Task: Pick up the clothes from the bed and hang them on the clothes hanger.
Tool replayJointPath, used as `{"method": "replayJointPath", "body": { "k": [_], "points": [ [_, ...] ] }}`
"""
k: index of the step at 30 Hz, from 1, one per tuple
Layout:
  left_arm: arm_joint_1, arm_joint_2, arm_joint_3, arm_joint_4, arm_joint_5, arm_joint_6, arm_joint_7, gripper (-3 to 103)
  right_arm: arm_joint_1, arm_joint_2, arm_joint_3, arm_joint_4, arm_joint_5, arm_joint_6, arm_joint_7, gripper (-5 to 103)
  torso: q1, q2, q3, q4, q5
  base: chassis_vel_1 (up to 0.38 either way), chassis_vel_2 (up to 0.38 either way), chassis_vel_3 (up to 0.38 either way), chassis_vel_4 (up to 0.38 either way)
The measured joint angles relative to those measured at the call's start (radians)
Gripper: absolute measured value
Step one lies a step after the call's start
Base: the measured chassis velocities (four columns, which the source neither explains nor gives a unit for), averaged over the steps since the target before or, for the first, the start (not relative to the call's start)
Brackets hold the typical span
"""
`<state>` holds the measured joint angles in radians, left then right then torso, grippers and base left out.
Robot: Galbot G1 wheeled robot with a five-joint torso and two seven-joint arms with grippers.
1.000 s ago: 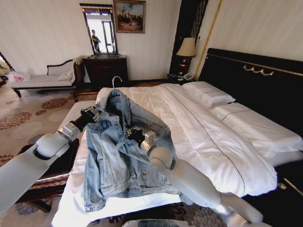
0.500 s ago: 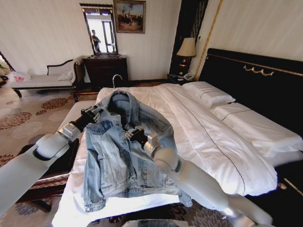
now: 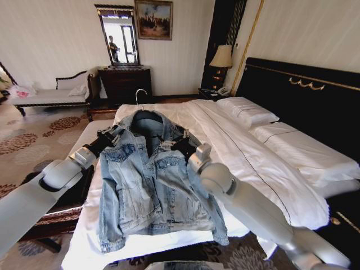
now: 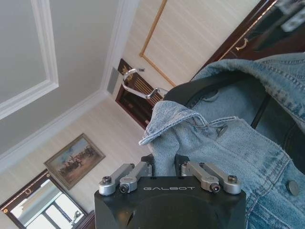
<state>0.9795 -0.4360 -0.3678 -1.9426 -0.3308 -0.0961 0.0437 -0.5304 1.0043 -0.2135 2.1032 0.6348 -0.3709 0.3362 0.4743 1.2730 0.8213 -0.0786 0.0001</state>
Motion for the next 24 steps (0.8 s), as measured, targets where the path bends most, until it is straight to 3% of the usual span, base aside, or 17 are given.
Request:
{"method": "replayJointPath", "body": {
  "k": [13,24],
  "points": [
    [0.008,0.011,0.001,-0.020,0.010,-0.001,0.000,21,0.256,0.064,-0.082,-0.169,0.033,-0.141,-0.032,100,0.000,0.000,0.000,0.0001,-0.0002,0.000,0.000,0.000,0.000],
    [0.007,0.006,0.007,-0.022,0.020,-0.003,0.001,21,0.357,0.036,-0.124,-0.195,0.087,-0.227,-0.084,100,0.000,0.000,0.000,0.0001,-0.0002,0.000,0.000,0.000,0.000]
  ]
}}
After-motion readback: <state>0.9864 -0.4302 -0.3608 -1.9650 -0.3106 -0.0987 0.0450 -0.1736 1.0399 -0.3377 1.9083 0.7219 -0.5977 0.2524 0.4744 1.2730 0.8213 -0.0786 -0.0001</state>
